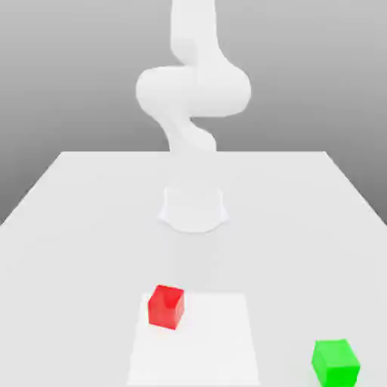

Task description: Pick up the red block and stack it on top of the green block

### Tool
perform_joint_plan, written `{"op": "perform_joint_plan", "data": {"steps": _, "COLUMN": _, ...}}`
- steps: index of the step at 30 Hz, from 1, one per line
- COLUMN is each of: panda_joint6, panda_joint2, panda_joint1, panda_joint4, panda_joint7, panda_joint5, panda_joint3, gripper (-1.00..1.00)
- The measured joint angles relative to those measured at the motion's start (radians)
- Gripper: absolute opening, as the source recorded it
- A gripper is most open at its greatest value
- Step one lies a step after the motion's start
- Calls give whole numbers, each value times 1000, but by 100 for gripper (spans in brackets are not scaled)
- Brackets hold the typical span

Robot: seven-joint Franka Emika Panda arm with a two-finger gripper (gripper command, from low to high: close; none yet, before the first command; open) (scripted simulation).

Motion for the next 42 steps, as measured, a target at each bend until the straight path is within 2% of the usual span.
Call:
{"op": "perform_joint_plan", "data": {"steps": 18, "panda_joint6": 440, "panda_joint2": 674, "panda_joint1": -96, "panda_joint4": -457, "panda_joint7": 141, "panda_joint5": -2, "panda_joint3": -21, "gripper": 0}}
{"op": "perform_joint_plan", "data": {"steps": 25, "panda_joint6": 654, "panda_joint2": 929, "panda_joint1": -104, "panda_joint4": -444, "panda_joint7": 132, "panda_joint5": 18, "panda_joint3": -11, "gripper": 0}}
{"op": "perform_joint_plan", "data": {"steps": 26, "panda_joint6": 670, "panda_joint2": 948, "panda_joint1": -105, "panda_joint4": -442, "panda_joint7": 131, "panda_joint5": 19, "panda_joint3": -10, "gripper": -100}}
{"op": "perform_joint_plan", "data": {"steps": 33, "panda_joint6": 667, "panda_joint2": 943, "panda_joint1": -106, "panda_joint4": -442, "panda_joint7": 135, "panda_joint5": 15, "panda_joint3": -9, "gripper": -100}}
{"op": "perform_joint_plan", "data": {"steps": 40, "panda_joint6": 471, "panda_joint2": 723, "panda_joint1": -104, "panda_joint4": -468, "panda_joint7": 135, "panda_joint5": 3, "panda_joint3": -12, "gripper": -100}}
{"op": "perform_joint_plan", "data": {"steps": 42, "panda_joint6": 427, "panda_joint2": 728, "panda_joint1": -136, "panda_joint4": -418, "panda_joint7": 75, "panda_joint5": 1, "panda_joint3": 27, "gripper": -100}}
